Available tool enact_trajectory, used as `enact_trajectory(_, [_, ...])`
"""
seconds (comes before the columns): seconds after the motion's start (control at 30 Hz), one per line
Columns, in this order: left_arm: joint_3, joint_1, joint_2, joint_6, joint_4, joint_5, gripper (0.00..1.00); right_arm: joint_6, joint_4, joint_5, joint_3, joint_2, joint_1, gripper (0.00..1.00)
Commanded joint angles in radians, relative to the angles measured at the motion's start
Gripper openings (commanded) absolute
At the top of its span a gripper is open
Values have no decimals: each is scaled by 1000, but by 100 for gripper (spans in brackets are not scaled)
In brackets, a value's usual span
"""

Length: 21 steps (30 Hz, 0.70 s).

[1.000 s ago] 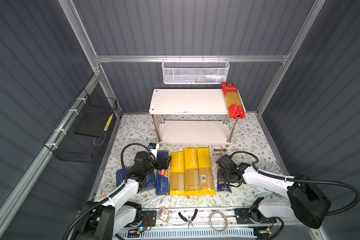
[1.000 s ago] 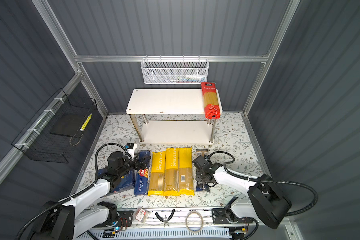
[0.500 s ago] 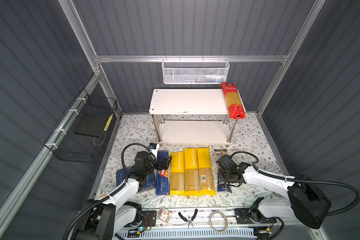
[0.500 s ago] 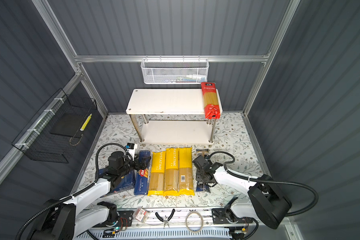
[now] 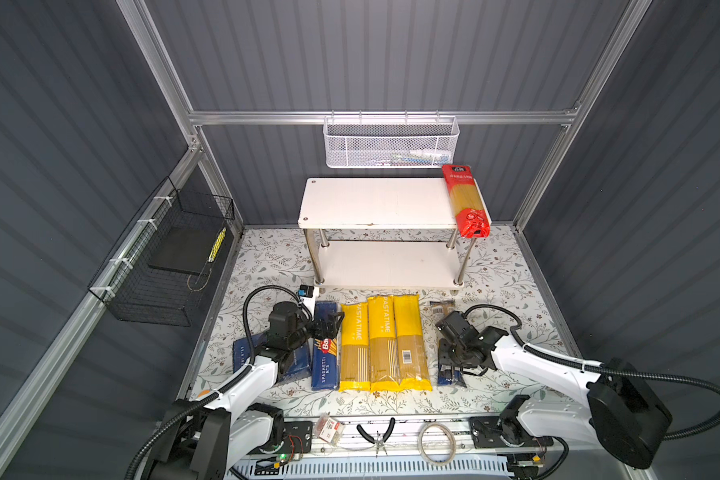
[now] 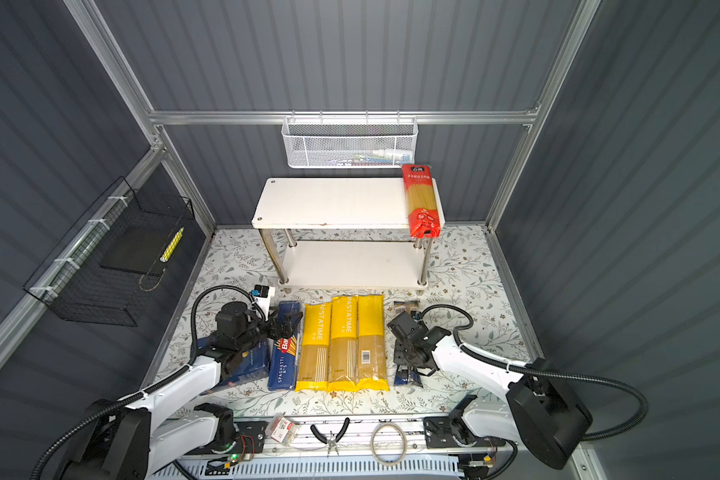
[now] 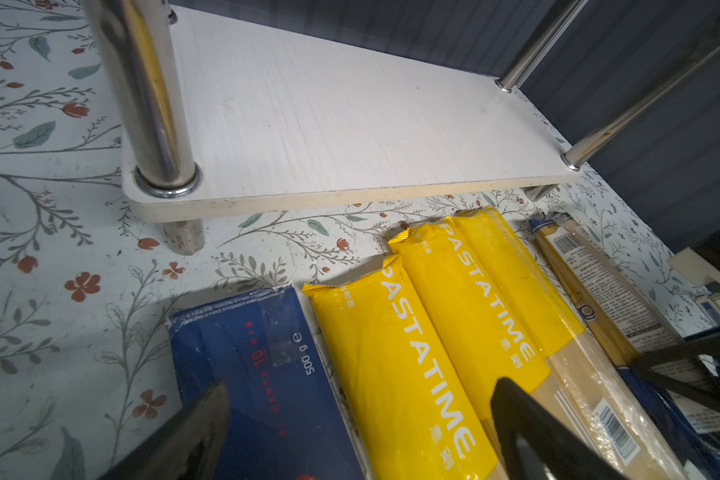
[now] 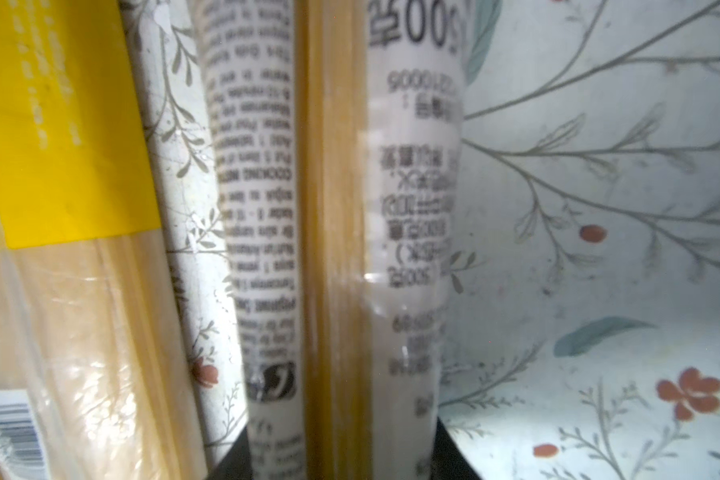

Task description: Place and organize the pasta boxes and bags onto the shelf

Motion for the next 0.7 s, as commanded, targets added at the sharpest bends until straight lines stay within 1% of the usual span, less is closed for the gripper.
enact_trajectory(0.0, [15,0,1,13,-1,26,99,4,11,-23,-16,-34,-12,18])
enact_trajectory(0.23, [16,-1,5,11,1,28,99,-14,23,-46,-9,-61,-18,13])
enact_trajectory(0.4, [9,-1,-19,11,-1,26,99,-25,15,-61,7,-95,-22,11])
enact_trajectory(0.57, [-4,0,-47,7,1,21,99,-27,-18,-66,19,-182,-22,11])
enact_trajectory(0.67, [2,-1,-40,6,-2,20,99,-29,-43,-59,27,-224,-22,11])
